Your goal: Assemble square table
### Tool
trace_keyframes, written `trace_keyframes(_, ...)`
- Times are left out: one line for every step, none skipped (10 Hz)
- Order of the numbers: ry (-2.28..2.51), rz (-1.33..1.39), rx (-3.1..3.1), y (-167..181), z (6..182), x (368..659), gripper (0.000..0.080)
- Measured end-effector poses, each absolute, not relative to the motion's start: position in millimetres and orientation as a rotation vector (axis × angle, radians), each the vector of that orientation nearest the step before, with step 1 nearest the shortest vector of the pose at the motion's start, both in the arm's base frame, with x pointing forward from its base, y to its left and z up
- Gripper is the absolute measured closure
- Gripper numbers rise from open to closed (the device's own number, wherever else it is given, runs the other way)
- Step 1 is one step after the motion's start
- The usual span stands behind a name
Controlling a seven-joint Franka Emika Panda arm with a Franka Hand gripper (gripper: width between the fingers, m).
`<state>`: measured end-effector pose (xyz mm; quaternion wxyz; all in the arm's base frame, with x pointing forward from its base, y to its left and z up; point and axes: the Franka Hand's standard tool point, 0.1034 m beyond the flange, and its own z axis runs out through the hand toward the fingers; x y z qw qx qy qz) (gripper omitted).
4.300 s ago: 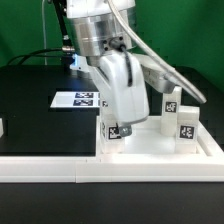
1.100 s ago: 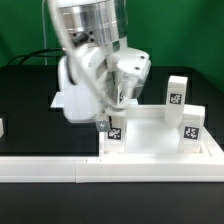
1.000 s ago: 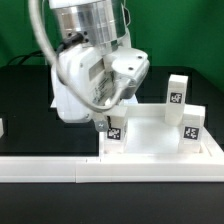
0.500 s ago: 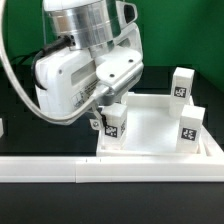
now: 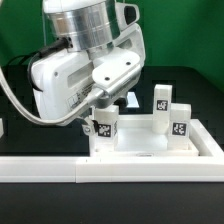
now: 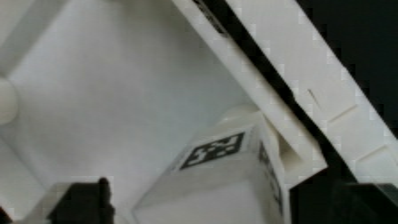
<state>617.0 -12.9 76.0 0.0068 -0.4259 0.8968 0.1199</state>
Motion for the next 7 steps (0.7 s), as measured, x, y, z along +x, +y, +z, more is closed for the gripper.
trace_keyframes(2.784, 0.388, -1.347, -10.4, 89.9, 621.2, 0.0167)
trace_keyframes(2.757, 0.392, -1.360, -3.3, 105.2, 618.7, 0.0153)
trace_keyframes(2.739, 0.405, -1.359, 5.6, 121.3, 613.1, 0.0153)
trace_keyframes(2.719, 0.408, -1.363, 10.9, 132.6, 611.6, 0.0151)
trace_keyframes(2.732, 0.407, -1.363, 7.2, 124.4, 610.6, 0.0151)
trace_keyframes(2.736, 0.409, -1.367, 7.6, 121.2, 610.0, 0.0151)
trace_keyframes(2.736, 0.409, -1.367, 7.9, 121.1, 609.9, 0.0151)
